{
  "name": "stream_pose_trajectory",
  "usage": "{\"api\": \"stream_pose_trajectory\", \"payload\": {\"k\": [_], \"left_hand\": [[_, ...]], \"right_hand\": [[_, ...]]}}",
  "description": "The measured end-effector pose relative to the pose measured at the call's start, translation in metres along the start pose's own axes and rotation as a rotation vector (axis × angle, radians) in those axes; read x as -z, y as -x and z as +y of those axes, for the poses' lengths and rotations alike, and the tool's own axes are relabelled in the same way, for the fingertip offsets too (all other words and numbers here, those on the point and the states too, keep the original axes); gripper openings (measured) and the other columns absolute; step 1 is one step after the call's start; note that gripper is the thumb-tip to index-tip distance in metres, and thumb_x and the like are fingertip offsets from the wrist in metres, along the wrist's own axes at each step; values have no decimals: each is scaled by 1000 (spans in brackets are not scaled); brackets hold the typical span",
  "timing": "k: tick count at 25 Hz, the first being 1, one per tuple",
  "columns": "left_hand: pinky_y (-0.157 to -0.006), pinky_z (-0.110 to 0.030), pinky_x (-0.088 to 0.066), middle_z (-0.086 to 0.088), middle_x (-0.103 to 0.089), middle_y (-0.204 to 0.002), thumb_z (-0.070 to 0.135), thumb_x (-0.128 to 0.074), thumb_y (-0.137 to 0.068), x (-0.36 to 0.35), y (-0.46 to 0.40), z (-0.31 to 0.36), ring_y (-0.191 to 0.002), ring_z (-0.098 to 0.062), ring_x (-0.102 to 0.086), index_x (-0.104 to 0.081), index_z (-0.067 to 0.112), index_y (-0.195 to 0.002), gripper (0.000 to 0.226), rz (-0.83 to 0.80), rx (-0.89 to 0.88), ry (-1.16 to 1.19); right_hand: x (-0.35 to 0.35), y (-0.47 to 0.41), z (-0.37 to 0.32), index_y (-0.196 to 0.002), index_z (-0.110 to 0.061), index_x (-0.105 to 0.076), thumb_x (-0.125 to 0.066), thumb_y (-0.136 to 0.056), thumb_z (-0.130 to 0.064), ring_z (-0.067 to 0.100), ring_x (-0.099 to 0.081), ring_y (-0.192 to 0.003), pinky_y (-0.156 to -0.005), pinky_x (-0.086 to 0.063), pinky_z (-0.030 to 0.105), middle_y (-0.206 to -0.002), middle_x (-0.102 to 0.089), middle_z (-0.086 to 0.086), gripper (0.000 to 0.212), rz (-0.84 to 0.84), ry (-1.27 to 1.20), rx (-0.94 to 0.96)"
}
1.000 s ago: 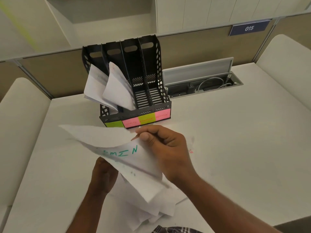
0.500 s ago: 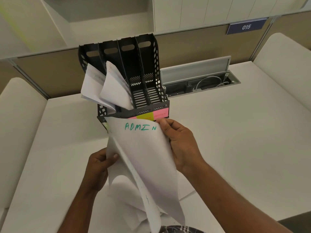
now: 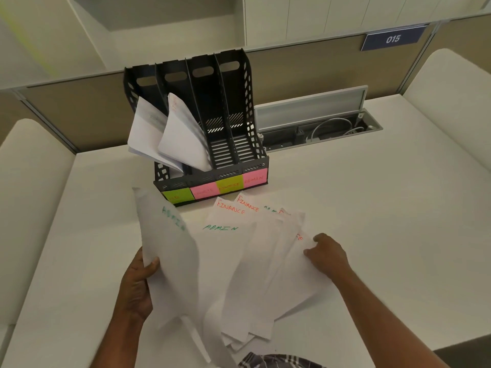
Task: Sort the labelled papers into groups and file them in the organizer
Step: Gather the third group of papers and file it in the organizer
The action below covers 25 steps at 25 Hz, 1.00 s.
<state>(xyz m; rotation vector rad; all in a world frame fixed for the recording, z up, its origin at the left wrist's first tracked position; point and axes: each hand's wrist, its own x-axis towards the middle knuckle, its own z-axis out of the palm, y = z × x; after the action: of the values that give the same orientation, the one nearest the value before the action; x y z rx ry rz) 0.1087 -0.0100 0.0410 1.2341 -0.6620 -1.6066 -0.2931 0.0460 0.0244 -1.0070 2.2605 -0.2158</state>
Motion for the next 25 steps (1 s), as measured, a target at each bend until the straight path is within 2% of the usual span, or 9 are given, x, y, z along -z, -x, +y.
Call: {"api": "stream_pose_trajectory", "payload": {"k": [3,6,9,12,15,17,20,22,25], "left_hand": [[-74,-40,-61,-4,-78,-98,-2,-41,-97,2,0,-1,-81,-23,-75,-77,19,-105,43,-9,72,33],[-67,-40,-62,-7,-79,-89,-1,-42,-96,-2,-2,-7,-73,-25,-75,-82,17,-93,44,-8,127,34],[-62,-39,-62,-10,-78,-85,-1,-46,-94,-7,-4,-18,-68,-27,-74,-79,12,-97,36,38,160,-7],[-69,-43,-62,-13,-77,-93,-1,-49,-93,-8,-5,-30,-75,-31,-74,-70,9,-112,30,55,185,-37],[-69,-42,-62,-14,-77,-98,-3,-50,-92,-7,-7,-38,-79,-32,-75,-69,10,-115,32,75,207,-41],[-64,-41,-62,-14,-77,-98,-4,-51,-92,-6,-5,-41,-79,-33,-75,-71,14,-110,32,86,216,-18],[-64,-41,-62,-12,-78,-95,-5,-50,-92,-4,-4,-44,-76,-30,-75,-68,15,-113,34,129,221,20],[-62,-37,-62,-10,-78,-88,-6,-49,-94,-2,-5,-45,-70,-26,-75,-65,14,-116,34,158,211,17],[-61,-34,-62,-7,-78,-86,-5,-50,-94,0,-6,-47,-69,-24,-75,-59,11,-124,35,170,185,-18]], "right_hand": [[-2,8,-19,-101,-24,-72,-63,-88,-18,23,-66,-94,-72,-40,26,-93,-71,-4,17,63,-189,194],[-3,23,-42,-98,-28,-78,-65,-89,-16,10,-68,-85,-73,-49,24,-88,-75,-12,20,-52,-350,308],[-6,34,-51,-102,-33,-79,-66,-92,-34,0,-70,-93,-80,-55,21,-99,-77,-16,17,-379,-481,420],[-12,31,-56,-107,-19,-78,-54,-100,-43,13,-69,-108,-86,-59,30,-113,-75,-1,34,-682,-688,410],[-29,17,-70,-108,-6,-73,-59,-95,-13,26,-69,-99,-88,-57,44,-109,-72,15,20,-250,-442,325],[-39,8,-74,-134,-7,-56,-67,-88,-22,33,-53,-121,-97,-49,43,-131,-55,16,49,78,-107,256],[-39,-4,-83,-148,-7,-32,-78,-79,-34,38,-47,-128,-99,-45,44,-136,-49,16,88,126,-303,96],[-40,-12,-88,-144,-11,-41,-76,-82,-26,32,-58,-118,-91,-49,38,-130,-60,10,73,54,-509,77],[-42,-15,-89,-93,-11,-69,-59,-94,-23,25,-66,-83,-67,-52,30,-95,-74,5,15,12,-630,86]]}}
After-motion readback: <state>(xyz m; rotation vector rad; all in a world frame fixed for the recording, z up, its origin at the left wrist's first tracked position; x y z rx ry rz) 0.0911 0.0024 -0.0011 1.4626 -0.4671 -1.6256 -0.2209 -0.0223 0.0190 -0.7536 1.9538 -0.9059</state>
